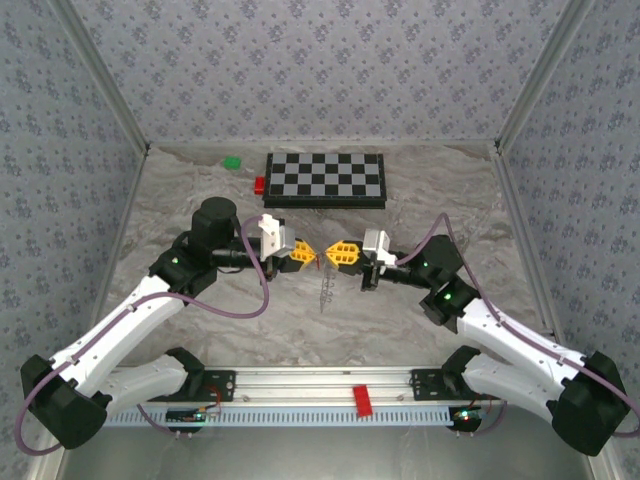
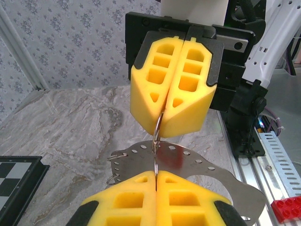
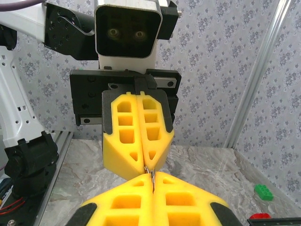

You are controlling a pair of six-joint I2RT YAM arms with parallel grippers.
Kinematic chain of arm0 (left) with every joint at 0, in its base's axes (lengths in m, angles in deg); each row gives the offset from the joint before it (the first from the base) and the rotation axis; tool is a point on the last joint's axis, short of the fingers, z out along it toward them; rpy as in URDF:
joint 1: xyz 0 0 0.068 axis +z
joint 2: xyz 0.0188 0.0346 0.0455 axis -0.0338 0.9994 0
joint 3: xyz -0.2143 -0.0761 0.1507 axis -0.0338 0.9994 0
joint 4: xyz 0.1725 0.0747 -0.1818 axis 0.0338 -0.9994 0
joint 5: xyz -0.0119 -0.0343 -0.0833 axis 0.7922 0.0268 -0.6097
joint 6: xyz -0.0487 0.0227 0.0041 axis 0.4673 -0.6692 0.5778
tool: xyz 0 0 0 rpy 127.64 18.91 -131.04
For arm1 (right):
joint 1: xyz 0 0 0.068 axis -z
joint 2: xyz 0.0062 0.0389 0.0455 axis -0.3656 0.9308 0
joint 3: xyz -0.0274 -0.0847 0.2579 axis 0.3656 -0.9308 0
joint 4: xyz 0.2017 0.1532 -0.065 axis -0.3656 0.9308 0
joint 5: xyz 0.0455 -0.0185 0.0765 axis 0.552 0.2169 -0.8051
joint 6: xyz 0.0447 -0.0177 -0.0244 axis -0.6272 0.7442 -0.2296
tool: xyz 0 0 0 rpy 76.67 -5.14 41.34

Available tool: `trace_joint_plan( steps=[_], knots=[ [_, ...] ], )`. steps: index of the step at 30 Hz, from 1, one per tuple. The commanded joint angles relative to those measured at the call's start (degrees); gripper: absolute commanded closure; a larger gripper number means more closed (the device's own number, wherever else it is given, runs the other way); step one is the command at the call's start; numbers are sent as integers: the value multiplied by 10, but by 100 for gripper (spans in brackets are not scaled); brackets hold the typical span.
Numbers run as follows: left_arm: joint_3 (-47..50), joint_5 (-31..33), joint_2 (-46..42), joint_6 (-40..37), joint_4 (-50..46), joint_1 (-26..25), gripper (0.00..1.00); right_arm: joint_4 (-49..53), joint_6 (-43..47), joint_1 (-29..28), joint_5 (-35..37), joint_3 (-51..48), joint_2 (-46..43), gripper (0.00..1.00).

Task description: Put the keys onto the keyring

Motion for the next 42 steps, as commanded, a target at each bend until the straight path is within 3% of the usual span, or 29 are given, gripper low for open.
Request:
trace_joint_plan(
  steps=[1, 42],
  knots=[
    [-11, -14, -4, -3, 0, 1, 100, -22, 3, 3, 6, 1, -6, 100],
    [-11, -14, -4, -4, -1, 1, 100, -28, -2, 0, 0, 5, 9, 100]
  ],
)
